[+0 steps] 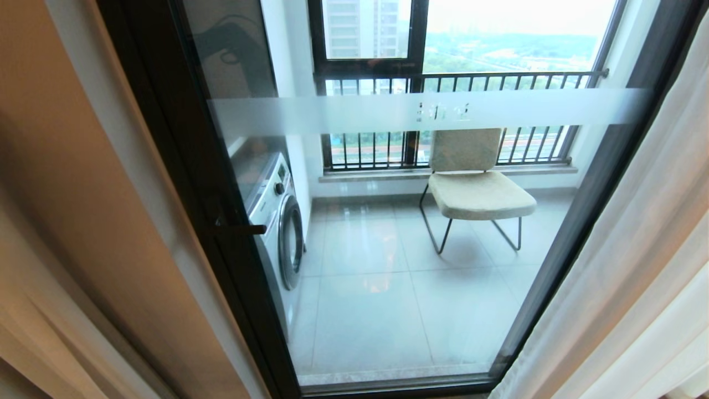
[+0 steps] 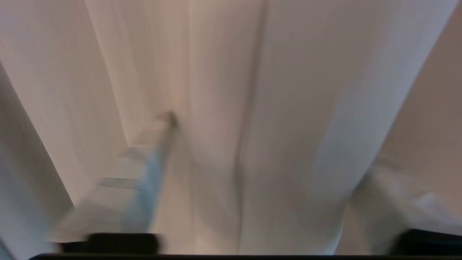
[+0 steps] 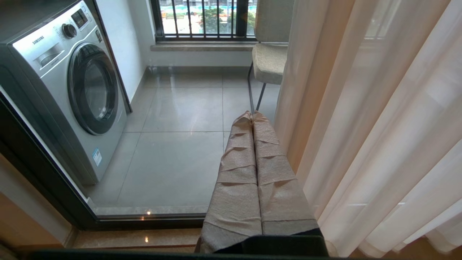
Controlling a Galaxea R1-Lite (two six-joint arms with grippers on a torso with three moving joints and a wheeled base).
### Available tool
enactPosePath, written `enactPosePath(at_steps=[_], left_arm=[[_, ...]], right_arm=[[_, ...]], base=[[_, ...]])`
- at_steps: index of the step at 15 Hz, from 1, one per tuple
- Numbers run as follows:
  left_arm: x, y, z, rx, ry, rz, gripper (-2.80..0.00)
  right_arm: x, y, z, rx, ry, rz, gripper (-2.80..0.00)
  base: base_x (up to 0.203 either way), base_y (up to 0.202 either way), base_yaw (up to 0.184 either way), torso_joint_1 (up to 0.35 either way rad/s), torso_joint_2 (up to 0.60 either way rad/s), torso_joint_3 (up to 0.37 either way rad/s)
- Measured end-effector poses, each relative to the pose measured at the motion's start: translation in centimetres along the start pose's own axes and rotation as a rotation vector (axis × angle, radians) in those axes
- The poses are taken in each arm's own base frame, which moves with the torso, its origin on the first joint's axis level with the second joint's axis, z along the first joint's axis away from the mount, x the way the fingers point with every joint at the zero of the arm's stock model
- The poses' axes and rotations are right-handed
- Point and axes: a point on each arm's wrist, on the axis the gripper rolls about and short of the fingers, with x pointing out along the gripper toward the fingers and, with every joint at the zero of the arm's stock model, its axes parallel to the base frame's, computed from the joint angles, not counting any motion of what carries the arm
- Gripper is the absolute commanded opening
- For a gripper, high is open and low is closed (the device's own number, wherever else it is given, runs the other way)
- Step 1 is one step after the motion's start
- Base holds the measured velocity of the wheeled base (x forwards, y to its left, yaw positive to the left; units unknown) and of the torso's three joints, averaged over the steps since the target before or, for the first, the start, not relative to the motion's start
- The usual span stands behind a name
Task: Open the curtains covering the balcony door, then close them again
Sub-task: Close the inner curtains on both sides
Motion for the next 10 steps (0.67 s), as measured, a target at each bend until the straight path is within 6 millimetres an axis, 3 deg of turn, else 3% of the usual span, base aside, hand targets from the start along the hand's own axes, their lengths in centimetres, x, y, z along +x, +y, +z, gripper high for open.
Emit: enactPosePath(at_steps=[10], left_arm=[[0.85,0.02,-1.08,0.001,0.030,-0.020,-2.80]], right_arm=[[0.00,0.00,0.00,0.000,0.000,0.000,-2.80]], base=[[0.000,0.000,0.000,0.000,0.00,0.000]])
